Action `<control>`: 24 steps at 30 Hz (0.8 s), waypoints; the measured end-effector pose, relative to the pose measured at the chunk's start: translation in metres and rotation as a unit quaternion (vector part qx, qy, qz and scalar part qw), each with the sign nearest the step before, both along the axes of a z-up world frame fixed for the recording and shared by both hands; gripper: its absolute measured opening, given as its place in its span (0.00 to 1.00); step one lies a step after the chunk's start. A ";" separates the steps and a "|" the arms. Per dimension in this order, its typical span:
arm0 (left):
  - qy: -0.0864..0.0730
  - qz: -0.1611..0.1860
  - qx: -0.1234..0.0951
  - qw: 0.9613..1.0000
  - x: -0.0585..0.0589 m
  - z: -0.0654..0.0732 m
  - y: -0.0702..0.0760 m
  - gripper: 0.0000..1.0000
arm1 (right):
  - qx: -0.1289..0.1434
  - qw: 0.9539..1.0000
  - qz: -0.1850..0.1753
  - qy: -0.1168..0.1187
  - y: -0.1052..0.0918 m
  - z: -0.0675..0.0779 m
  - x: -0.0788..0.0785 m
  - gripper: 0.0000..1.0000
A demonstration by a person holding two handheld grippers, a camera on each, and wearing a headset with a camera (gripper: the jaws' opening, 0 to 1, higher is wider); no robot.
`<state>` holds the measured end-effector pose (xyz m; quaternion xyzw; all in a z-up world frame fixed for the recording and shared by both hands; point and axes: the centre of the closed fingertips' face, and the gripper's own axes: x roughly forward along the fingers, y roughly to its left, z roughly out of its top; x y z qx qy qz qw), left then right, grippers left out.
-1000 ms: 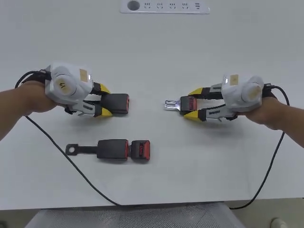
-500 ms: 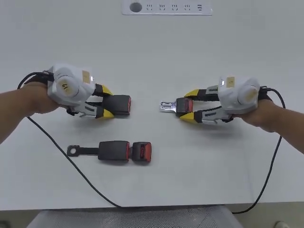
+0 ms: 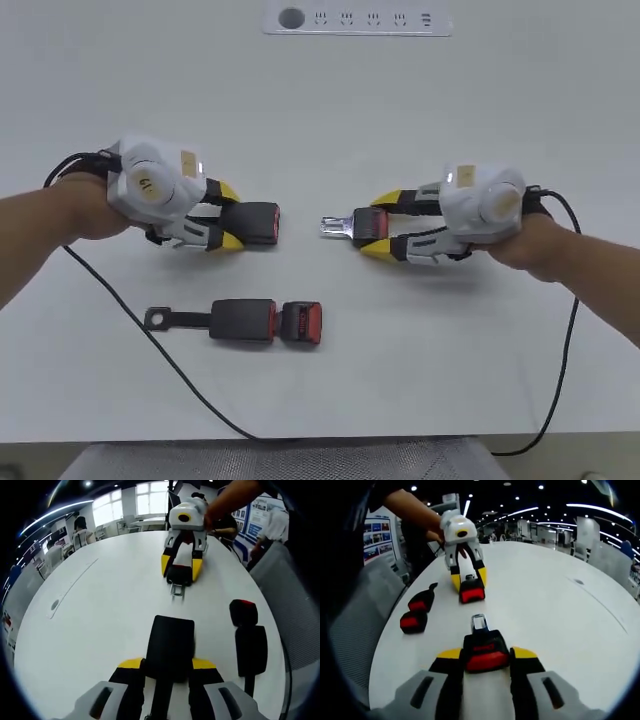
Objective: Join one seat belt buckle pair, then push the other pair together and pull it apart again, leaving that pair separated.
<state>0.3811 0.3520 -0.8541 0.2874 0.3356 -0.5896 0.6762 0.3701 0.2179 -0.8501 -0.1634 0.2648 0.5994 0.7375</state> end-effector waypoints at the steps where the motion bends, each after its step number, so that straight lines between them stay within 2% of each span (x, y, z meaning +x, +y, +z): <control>1: 0.000 0.000 0.000 1.000 0.000 0.000 0.000 0.35 | 0.001 1.000 0.000 0.001 0.001 0.000 0.000 0.36; 11: 0.000 -0.002 0.004 1.000 0.000 0.000 -0.001 0.35 | 0.012 1.000 0.003 0.000 0.019 0.001 -0.003 0.36; 24: 0.001 -0.003 0.009 1.000 0.001 -0.002 0.000 0.34 | 0.014 1.000 0.009 -0.001 0.041 -0.003 -0.002 0.36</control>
